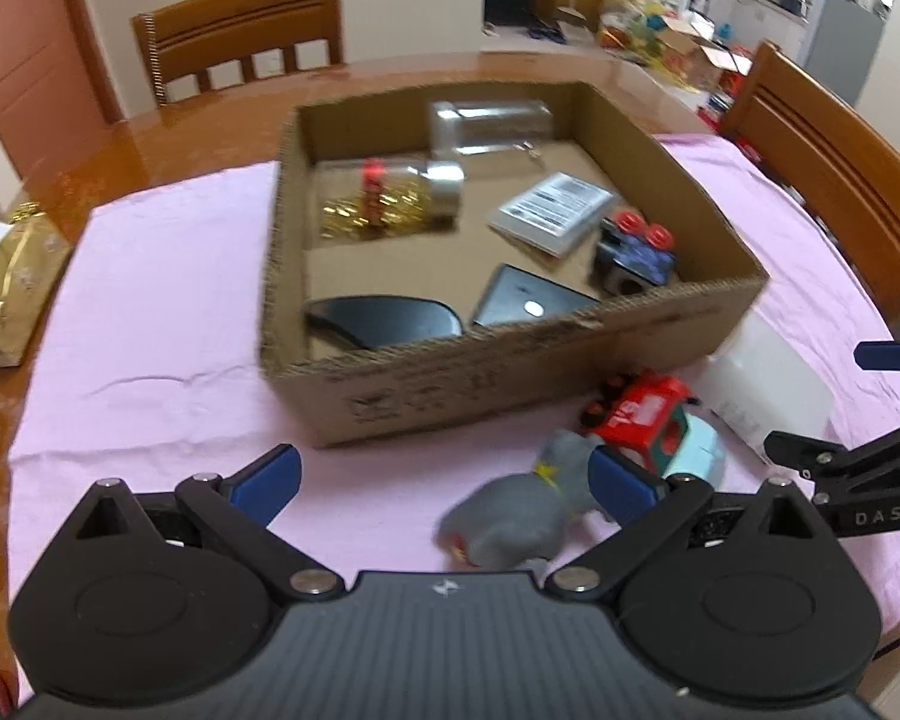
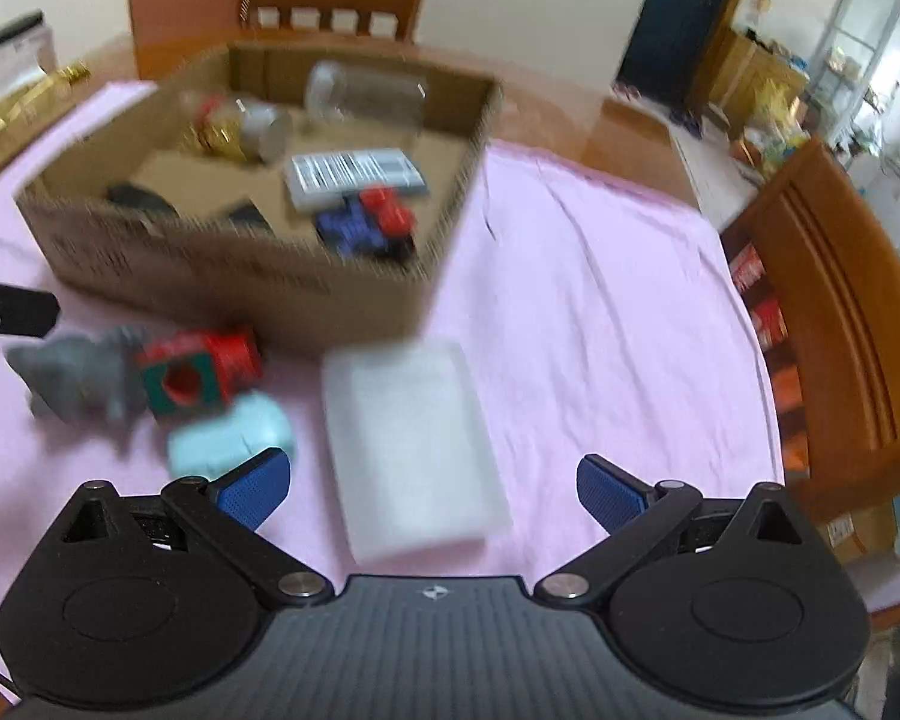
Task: Organize rigid objects
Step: 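Withdraw both tools from the box toward the remaining items, then grasp the grey cat figurine with the left tool while the right tool grasps the white plastic box, then carry the figurine and white box into the cardboard box and release both, then withdraw both tools toward the red toy car and light-blue case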
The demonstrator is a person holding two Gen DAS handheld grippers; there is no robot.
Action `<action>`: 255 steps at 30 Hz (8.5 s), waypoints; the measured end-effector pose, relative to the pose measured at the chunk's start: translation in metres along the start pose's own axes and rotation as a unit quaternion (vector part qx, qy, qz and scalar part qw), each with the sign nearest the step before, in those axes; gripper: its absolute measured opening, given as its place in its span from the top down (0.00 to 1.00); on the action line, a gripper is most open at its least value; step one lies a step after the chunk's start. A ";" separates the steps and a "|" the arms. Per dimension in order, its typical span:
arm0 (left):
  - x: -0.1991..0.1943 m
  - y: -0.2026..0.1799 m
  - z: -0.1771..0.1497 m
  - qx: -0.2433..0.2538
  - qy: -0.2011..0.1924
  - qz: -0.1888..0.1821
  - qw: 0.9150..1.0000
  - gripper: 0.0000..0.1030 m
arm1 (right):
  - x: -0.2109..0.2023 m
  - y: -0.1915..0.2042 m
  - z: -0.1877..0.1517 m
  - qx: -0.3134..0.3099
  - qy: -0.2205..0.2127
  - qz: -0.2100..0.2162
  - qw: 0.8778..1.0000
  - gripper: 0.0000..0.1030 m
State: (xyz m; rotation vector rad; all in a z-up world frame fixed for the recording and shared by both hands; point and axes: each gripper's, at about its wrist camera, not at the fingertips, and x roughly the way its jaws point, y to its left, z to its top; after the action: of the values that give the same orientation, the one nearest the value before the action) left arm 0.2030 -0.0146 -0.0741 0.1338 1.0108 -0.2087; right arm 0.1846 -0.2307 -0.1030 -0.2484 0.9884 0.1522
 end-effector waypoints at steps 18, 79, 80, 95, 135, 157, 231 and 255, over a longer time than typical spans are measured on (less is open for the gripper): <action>0.036 -0.016 -0.006 -0.010 0.028 -0.009 1.000 0.01 | 0.014 -0.053 -0.031 0.066 0.050 -0.028 0.996 0.00; 0.041 0.005 -0.018 -0.077 0.071 -0.008 0.995 0.17 | 0.047 -0.032 0.014 0.047 0.063 0.021 0.997 0.00; 0.043 0.005 -0.017 -0.075 0.071 -0.006 0.995 0.17 | 0.048 -0.031 0.015 0.046 0.063 0.019 0.997 0.00; 0.043 0.005 -0.014 -0.078 0.087 0.000 0.993 0.27 | 0.048 -0.030 0.022 0.038 0.079 0.006 0.996 0.16; -0.037 0.001 0.028 0.050 0.057 -0.046 0.996 0.30 | -0.039 -0.020 0.048 -0.078 0.037 0.127 0.988 0.16; 0.033 0.019 0.111 0.000 -0.038 0.011 0.999 0.13 | -0.055 -0.007 0.103 -0.078 -0.036 0.122 0.989 0.16; -0.041 0.034 -0.016 -0.004 -0.046 -0.004 0.999 0.03 | 0.041 0.074 -0.004 0.068 -0.001 0.020 0.997 0.00; 0.047 -0.071 0.014 -0.042 0.013 0.002 0.999 0.03 | 0.040 0.001 -0.032 -0.022 -0.054 0.096 0.994 0.00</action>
State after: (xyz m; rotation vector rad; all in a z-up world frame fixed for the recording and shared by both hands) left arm 0.2222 -0.0916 -0.1076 0.0620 1.0441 -0.1598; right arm 0.1800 -0.2382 -0.1539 -0.1830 0.9016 0.3591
